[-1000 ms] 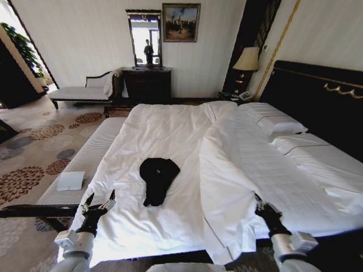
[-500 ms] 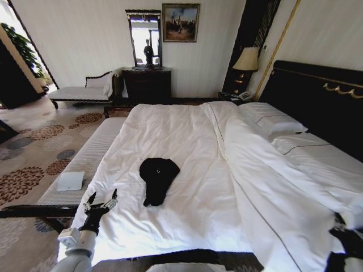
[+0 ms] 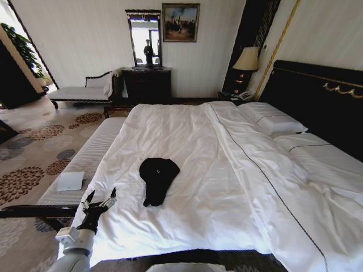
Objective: Fold the clothes on the bed.
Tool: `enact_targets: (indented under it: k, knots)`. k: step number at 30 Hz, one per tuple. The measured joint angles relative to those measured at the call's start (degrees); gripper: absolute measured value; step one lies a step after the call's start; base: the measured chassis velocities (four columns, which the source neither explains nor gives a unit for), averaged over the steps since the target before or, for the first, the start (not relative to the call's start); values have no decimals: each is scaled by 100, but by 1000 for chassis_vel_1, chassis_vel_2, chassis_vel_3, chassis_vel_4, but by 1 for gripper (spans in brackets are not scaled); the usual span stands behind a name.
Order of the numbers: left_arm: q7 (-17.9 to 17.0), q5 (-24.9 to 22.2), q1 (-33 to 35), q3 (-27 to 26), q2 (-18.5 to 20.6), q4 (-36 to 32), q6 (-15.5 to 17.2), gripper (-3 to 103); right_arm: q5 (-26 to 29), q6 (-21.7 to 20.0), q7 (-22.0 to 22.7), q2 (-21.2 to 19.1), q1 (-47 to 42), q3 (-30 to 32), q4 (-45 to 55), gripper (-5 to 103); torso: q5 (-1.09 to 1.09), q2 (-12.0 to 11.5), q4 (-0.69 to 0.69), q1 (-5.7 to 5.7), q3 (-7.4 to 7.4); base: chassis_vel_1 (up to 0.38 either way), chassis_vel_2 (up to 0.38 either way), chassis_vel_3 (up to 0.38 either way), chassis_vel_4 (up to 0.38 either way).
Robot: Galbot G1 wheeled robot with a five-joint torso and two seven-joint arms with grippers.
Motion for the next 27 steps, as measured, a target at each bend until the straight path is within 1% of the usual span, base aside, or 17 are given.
enact_targets:
  k: [4,6,13,17,18,19,20,22,23,26,27]
  knots:
    - [0,17,31,-3,-17,-35,-2,98,-117,247,100,-141,132,94,-515,0,0,0,2,0,0,0,0,0,0]
    - [0,19,32,-4,-17,-42,-1,98,-138,282,129,-156,157,109,-621,0,0,0,2,0,0,0,0,0,0]
    - [-8,23,48,-13,-27,-104,-1,98,-144,308,249,-130,182,135,-916,0,-2,0,3,0,0,0,0,0,0]
    - [-10,23,52,-2,-30,-109,-1,98,-139,308,264,-72,176,128,-917,0,-2,0,1,0,0,0,0,0,0]
    - [-11,23,54,1,-30,-114,-1,98,-123,308,274,-57,181,125,-913,-2,-3,0,-1,0,0,0,0,0,0]
    - [-21,23,59,1,-29,-121,0,98,-91,310,308,-44,184,127,-913,3,-6,0,-11,0,0,0,0,0,0]
    - [-21,24,64,2,-28,-128,2,98,-64,312,319,-33,183,128,-906,9,-8,0,-16,0,0,0,0,0,0]
    - [-21,23,70,-2,-24,-136,1,98,-47,319,328,-23,182,133,-893,9,-7,1,-16,0,0,0,0,0,0]
    - [-21,22,74,-6,-22,-138,2,98,-42,323,329,-18,177,138,-882,14,-8,1,-17,0,0,0,0,0,0]
    - [-21,18,89,-20,-2,-151,2,98,-20,348,307,13,149,161,-816,30,-5,2,-6,-1,0,0,0,0,0]
    - [-21,17,89,-20,0,-153,2,98,-16,351,299,15,147,161,-805,30,-5,2,-6,-1,0,0,0,0,0]
